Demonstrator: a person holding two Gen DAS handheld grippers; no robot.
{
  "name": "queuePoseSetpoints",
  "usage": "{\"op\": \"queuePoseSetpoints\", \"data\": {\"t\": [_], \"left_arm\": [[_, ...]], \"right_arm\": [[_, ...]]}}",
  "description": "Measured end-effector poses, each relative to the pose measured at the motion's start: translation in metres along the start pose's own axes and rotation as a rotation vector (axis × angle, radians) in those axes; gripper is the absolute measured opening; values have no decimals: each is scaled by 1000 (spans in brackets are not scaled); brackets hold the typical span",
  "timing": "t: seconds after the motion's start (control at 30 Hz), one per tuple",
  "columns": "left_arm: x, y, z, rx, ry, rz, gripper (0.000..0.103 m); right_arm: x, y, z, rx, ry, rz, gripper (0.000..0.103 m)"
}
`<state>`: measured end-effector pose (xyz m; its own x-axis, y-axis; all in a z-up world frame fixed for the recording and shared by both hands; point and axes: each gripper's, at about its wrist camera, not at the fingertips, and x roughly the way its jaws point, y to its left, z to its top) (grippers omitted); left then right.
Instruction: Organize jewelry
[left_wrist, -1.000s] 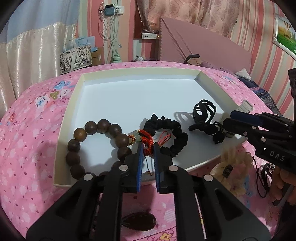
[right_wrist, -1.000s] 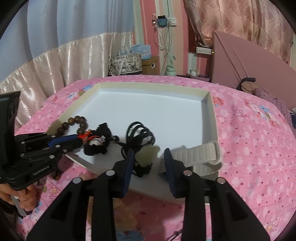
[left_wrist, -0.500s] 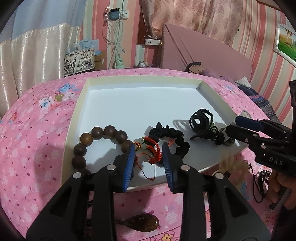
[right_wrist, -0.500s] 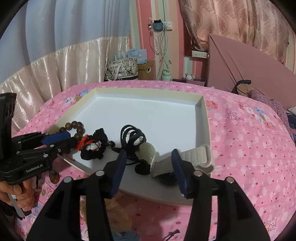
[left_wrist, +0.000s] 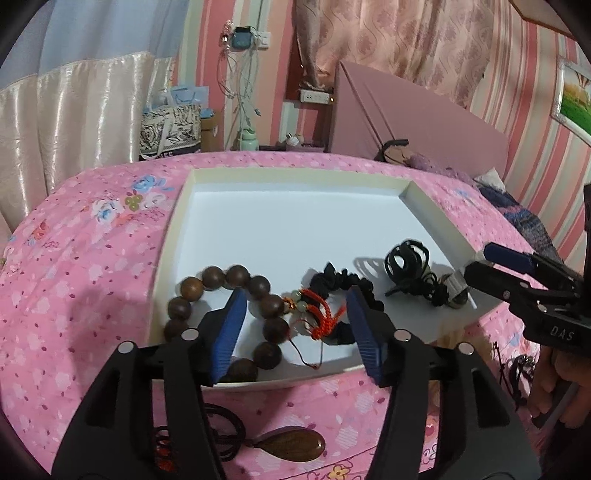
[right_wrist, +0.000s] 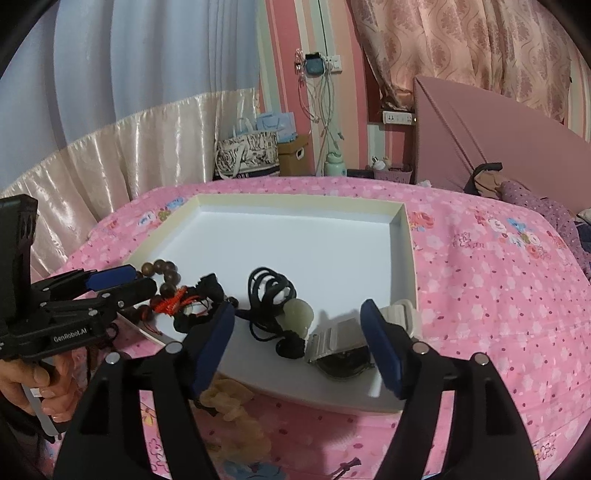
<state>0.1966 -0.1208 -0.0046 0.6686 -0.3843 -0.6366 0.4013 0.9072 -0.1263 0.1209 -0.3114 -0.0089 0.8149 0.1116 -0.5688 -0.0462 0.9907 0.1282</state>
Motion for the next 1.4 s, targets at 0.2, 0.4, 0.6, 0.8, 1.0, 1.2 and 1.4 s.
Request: {"op": "queuePoseSetpoints", "data": {"t": [0.2, 0.4, 0.6, 0.8, 1.0, 1.2, 1.4], "left_arm": [[-12, 6, 9, 3, -39, 45, 60], [-26, 21, 26, 16, -56, 142, 63], [-45, 42, 35, 46, -24, 192, 66], [-61, 53, 26, 69, -12, 213, 68], [-50, 51, -2, 126, 78, 192, 68], [-48, 54, -22, 145, 132, 143, 67], [-34, 39, -41, 247, 196, 131, 67]], "right_arm": [[-10, -5, 4, 6, -30, -14, 72], [-23, -26, 14, -36, 36, -121, 80], [-33, -63, 6, -14, 178, -91, 81], [-33, -48, -7, -71, 229, 107, 80], [-5, -7, -23, -160, 323, 137, 80], [-4, -7, -23, -119, 315, 168, 57], [24, 15, -35, -169, 399, 183, 52]]}}
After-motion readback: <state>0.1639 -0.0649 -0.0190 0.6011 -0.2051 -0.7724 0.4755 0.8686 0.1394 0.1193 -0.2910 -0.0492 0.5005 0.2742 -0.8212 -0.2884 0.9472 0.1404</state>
